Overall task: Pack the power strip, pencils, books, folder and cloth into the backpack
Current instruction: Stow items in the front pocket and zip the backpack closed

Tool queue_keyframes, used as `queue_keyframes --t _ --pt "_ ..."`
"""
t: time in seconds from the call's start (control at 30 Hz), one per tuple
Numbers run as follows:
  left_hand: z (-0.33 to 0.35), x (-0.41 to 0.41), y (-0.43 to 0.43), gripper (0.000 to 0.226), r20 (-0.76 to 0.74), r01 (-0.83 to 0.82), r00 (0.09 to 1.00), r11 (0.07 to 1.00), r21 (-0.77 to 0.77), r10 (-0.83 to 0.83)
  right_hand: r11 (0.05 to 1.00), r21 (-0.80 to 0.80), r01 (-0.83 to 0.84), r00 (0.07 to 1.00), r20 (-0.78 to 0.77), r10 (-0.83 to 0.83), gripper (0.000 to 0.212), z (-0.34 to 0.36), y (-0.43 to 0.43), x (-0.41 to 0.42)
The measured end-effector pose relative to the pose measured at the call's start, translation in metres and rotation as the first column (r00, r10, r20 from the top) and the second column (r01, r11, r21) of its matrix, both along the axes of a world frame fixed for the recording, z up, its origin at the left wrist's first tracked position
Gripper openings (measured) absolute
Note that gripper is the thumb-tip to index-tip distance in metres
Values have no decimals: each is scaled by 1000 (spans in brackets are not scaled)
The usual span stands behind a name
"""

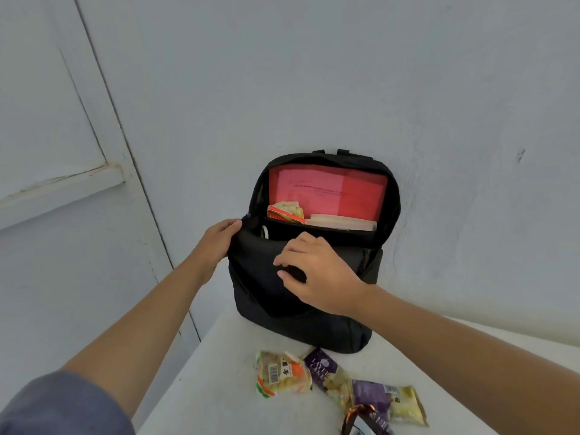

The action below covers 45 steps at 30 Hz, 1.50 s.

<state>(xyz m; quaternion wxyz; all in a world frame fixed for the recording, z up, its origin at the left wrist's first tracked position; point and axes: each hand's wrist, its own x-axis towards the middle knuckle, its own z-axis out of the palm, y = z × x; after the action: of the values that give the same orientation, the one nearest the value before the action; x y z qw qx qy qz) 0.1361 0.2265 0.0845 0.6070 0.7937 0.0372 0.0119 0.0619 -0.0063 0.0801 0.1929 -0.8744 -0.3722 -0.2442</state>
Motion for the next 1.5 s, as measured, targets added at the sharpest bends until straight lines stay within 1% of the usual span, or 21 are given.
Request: queue_keyframes --t 0.07,0.13,0.2,0.27,0.33,0.47,0.57,0.63,0.7,0.8,0.87,0.97,1.07,1.1,1.17,1.23,1.27,1.33,1.4,1.47,1.5 --pt "4 1 1 32 -22 66 998 997 -46 -67 993 -114 -24 999 40 28 25 2 13 1" --pt "12 4 4 31 -48 91 994 992 -87 -95 977 -215 0 995 99 22 34 4 31 7" --pt "19 17 13 34 -94 124 987 987 -104 -134 963 -264 54 990 137 -18 45 4 54 14" --pt "22 29 18 38 -142 180 970 977 -117 -196 954 -284 98 987 154 -55 48 6 69 20" --pt "24 44 26 37 -180 264 942 957 -124 -283 944 -299 143 981 170 -94 44 8 85 30" --pt "21 65 35 23 -153 396 903 916 -65 -402 920 -327 215 972 161 -171 26 12 100 40" --pt "20 74 42 24 -201 469 857 880 -72 -474 911 -327 253 964 164 -209 25 11 105 40" --pt "20 79 46 23 -237 492 835 866 -88 -498 882 -376 283 958 162 -238 32 11 106 40" --pt "22 82 48 21 -231 500 831 861 -88 -506 840 -439 319 947 182 -264 37 12 109 39" --pt "28 84 51 21 -184 433 879 898 -77 -439 820 -486 302 953 169 -251 22 13 113 39" --pt "31 84 49 26 -187 377 901 920 -110 -392 853 -441 277 961 144 -238 21 20 110 42" --pt "31 84 46 27 -266 322 884 912 -254 -385 909 -274 315 949 103 -298 17 38 104 47" --pt "34 89 43 19 -320 245 866 884 -398 -384 896 -199 398 917 91 -388 5 62 97 52" --pt "36 91 42 15 -326 213 868 874 -436 -374 885 -176 431 903 75 -424 7 73 91 55" --pt "44 92 36 15 -324 171 876 857 -486 -358 863 -107 493 870 48 -491 11 98 77 66" --pt "56 93 28 19 -299 174 886 852 -494 -354 843 -80 532 845 -8 -535 8 120 62 80" --pt "63 92 25 21 -286 180 892 855 -487 -351 835 -97 541 837 -27 -546 4 129 57 86" --pt "80 92 17 25 -255 202 901 860 -468 -351 816 -157 556 826 -5 -563 6 144 54 98" --pt "99 96 10 25 -227 221 912 876 -430 -342 789 -203 580 811 53 -583 10 158 57 110" --pt "114 98 2 26 -202 223 926 894 -387 -318 778 -192 598 798 58 -599 11 167 63 122" --pt "120 100 -2 26 -181 224 935 903 -366 -305 788 -163 594 800 16 -600 12 169 67 128"
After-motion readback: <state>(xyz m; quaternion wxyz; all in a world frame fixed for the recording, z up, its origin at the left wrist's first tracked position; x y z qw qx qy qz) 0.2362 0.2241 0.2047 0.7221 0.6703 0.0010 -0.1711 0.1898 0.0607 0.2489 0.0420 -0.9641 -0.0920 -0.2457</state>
